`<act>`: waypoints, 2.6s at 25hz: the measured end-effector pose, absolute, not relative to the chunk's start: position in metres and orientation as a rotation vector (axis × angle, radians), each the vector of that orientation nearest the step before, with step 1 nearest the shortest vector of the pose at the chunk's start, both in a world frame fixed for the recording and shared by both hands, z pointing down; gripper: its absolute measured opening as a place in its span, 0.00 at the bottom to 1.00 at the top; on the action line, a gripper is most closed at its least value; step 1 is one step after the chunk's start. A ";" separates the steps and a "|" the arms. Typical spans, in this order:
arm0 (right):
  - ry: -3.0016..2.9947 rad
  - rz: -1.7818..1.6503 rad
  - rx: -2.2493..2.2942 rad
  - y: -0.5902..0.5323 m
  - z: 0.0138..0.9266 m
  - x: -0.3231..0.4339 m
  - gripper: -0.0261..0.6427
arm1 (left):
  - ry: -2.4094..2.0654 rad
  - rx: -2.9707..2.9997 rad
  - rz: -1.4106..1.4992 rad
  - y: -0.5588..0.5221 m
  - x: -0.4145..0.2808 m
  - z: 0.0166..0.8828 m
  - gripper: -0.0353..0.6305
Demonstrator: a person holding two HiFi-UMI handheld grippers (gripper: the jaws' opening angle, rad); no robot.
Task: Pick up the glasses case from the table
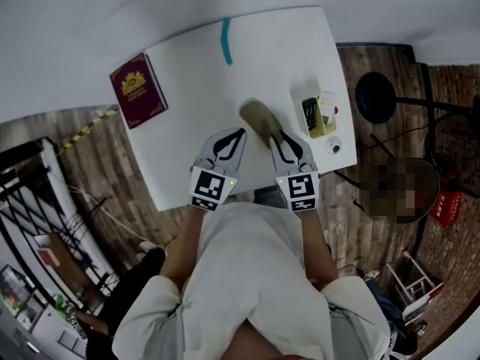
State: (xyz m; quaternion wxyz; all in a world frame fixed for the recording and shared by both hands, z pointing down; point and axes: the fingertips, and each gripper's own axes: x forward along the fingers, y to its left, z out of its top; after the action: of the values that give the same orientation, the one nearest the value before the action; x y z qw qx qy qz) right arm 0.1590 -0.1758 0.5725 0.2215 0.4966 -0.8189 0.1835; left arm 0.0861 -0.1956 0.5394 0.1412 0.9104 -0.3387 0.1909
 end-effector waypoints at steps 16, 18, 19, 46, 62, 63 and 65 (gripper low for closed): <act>-2.163 0.531 1.150 -0.185 0.628 0.144 0.39 | -0.975 2.527 0.589 -0.196 0.084 0.575 0.08; -2.149 0.539 1.126 -0.185 0.634 0.142 0.43 | -0.974 2.521 0.593 -0.197 0.082 0.577 0.08; -2.140 0.545 1.112 -0.185 0.638 0.141 0.46 | -0.974 2.518 0.595 -0.197 0.082 0.578 0.08; -2.048 0.534 1.028 -0.189 0.679 0.142 0.57 | -0.955 2.510 0.608 -0.196 0.077 0.580 0.08; -2.096 0.589 1.019 -0.189 0.674 0.137 0.55 | -1.025 2.486 0.613 -0.191 0.073 0.578 0.08; -2.102 0.589 1.018 -0.189 0.673 0.137 0.54 | -1.031 2.484 0.612 -0.191 0.073 0.578 0.08; -2.114 0.588 1.016 -0.191 0.670 0.137 0.54 | -1.043 2.481 0.609 -0.191 0.072 0.577 0.08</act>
State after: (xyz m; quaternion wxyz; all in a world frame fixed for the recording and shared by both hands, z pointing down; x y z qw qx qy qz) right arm 0.1367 -0.1910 0.6699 0.3538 0.3931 -0.8177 0.2273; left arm 0.0720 -0.1911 0.5770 0.1901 0.8827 -0.3712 0.2167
